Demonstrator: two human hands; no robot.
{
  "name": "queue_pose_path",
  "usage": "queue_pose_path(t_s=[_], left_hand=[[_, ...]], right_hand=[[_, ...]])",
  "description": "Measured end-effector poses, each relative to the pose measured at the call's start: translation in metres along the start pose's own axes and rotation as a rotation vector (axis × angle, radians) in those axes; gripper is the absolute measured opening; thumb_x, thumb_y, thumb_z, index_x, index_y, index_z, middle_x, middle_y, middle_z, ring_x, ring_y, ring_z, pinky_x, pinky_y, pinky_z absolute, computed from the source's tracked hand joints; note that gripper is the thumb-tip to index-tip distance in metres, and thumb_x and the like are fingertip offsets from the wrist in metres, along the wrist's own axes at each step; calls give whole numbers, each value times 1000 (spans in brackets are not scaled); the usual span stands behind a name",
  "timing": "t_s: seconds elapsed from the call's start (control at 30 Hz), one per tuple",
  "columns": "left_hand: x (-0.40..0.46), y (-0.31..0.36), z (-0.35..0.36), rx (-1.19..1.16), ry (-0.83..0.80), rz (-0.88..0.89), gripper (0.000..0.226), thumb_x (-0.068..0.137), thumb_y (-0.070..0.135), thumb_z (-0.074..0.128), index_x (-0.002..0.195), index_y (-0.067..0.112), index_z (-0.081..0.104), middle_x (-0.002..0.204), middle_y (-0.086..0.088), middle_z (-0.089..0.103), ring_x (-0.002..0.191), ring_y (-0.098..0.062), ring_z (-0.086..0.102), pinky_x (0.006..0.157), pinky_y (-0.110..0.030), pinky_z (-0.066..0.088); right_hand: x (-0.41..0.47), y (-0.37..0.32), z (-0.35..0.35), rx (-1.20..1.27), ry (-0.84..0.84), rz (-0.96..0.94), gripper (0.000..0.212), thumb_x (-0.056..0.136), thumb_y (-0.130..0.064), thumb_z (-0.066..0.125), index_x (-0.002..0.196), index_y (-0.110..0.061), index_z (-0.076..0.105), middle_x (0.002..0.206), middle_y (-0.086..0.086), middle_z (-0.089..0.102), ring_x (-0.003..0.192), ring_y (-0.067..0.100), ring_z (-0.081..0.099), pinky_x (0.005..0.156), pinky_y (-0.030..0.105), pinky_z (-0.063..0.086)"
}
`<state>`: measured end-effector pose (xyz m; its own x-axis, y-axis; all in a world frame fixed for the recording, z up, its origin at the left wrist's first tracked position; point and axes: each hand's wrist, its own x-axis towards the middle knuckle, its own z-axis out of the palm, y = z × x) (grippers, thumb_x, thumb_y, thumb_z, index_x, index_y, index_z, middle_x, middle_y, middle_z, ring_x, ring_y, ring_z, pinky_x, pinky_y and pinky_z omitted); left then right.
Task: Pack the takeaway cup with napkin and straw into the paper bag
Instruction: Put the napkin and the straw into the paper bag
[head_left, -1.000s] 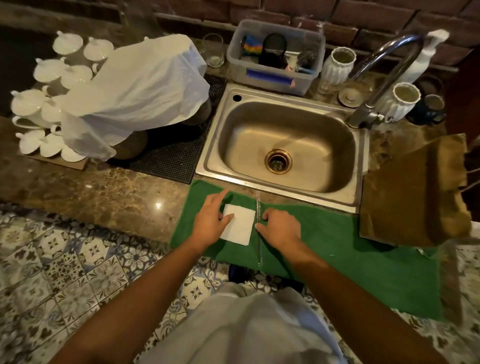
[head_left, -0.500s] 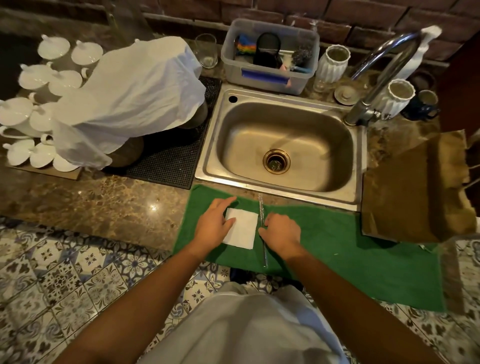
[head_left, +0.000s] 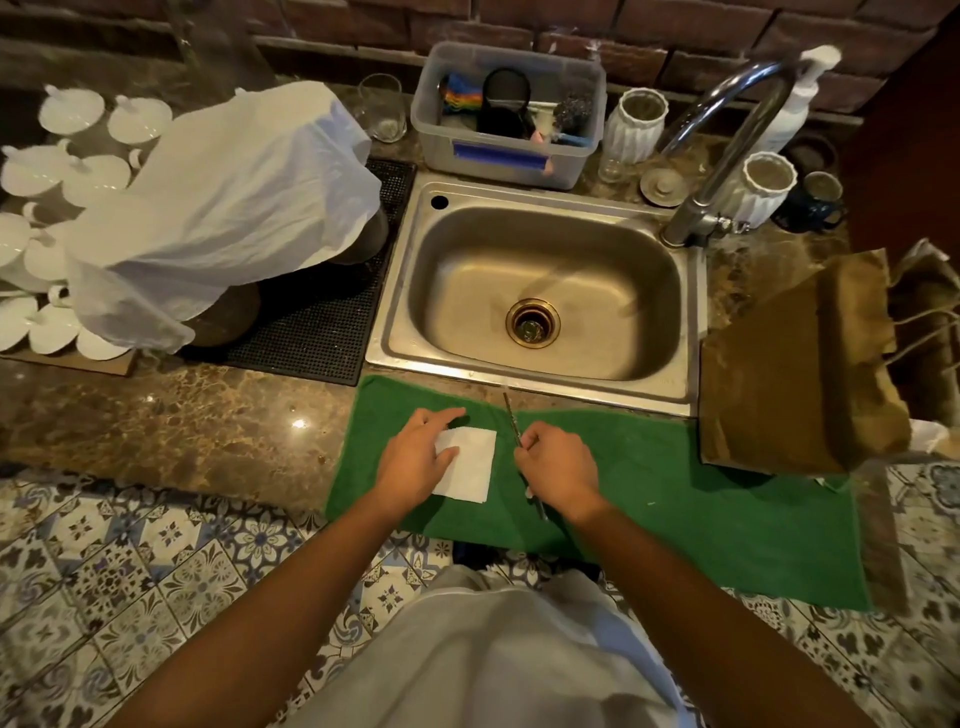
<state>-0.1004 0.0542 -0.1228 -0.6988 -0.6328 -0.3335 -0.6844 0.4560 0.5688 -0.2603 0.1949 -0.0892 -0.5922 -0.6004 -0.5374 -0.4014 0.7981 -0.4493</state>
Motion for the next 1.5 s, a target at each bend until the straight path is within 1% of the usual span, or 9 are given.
queue_pose_path(t_s=[0.1, 0.27, 0.4, 0.53, 0.73, 0.9, 1.03, 1.33, 1.5], left_hand=[[-3, 10, -4, -60, -16, -14, 44, 94, 16, 67, 135, 29, 62, 101, 5, 60, 85, -12, 60, 76, -27, 48], [-14, 50, -30, -437, -85, 8, 48, 92, 10, 71, 129, 39, 60, 89, 1, 65, 64, -4, 53, 69, -32, 50], [-28, 104, -63, -641, -133, 93, 55, 91, 5, 71, 135, 35, 58, 91, -1, 63, 73, -20, 53, 66, -29, 49], [-36, 150, -89, -755, -117, 210, 61, 88, 3, 73, 138, 33, 57, 88, 11, 61, 77, -14, 56, 78, -27, 53], [-44, 214, -116, -869, -196, 349, 70, 81, 4, 75, 136, 44, 57, 91, 4, 63, 79, -23, 53, 74, -31, 54], [-43, 265, -114, -918, -346, 468, 82, 78, 8, 77, 142, 50, 47, 90, -3, 63, 76, -32, 47, 63, -37, 45], [-38, 302, -97, -934, -403, 505, 81, 81, 6, 78, 143, 48, 47, 92, -6, 63, 80, -38, 48, 63, -34, 51], [-19, 366, -47, -989, -294, 505, 82, 80, 9, 75, 150, 34, 41, 90, -6, 64, 64, -17, 47, 52, -28, 37], [-6, 403, -10, -787, 54, 403, 60, 92, 27, 69, 144, 43, 45, 100, 1, 68, 74, -21, 63, 64, -36, 52]], right_hand=[[0, 10, -10, 65, 31, -70, 4, 94, -27, 61, 97, -30, 62, 73, -3, 74, 72, 19, 72, 74, 40, 62], [-14, 21, -40, 291, 83, -204, 53, 98, -14, 62, 145, -37, 51, 75, -5, 70, 71, 11, 67, 70, 31, 59], [-29, 23, -76, 392, 152, -250, 37, 103, -13, 54, 132, -32, 67, 84, -10, 69, 68, 3, 58, 60, 14, 46], [-53, 26, -120, 401, 372, -363, 27, 102, -11, 57, 120, -20, 76, 109, -4, 74, 97, 10, 66, 88, 30, 56], [-94, 38, -186, 532, 689, -518, 25, 99, -19, 59, 119, -20, 76, 102, -13, 68, 103, 12, 59, 85, 34, 52], [-111, 55, -226, 609, 467, -558, 39, 91, -57, 56, 125, -41, 64, 111, -37, 62, 114, -4, 55, 95, 18, 47], [-116, 78, -239, 819, 280, -563, 37, 85, -47, 71, 116, -26, 75, 112, -4, 73, 103, 18, 70, 88, 35, 59], [-133, 143, -294, 844, 429, -545, 10, 91, -18, 76, 101, -18, 78, 94, 2, 78, 86, 16, 74, 72, 28, 60], [-132, 189, -332, 896, 561, -468, 13, 91, -21, 76, 103, -26, 77, 96, -6, 80, 85, 12, 77, 70, 28, 62]])
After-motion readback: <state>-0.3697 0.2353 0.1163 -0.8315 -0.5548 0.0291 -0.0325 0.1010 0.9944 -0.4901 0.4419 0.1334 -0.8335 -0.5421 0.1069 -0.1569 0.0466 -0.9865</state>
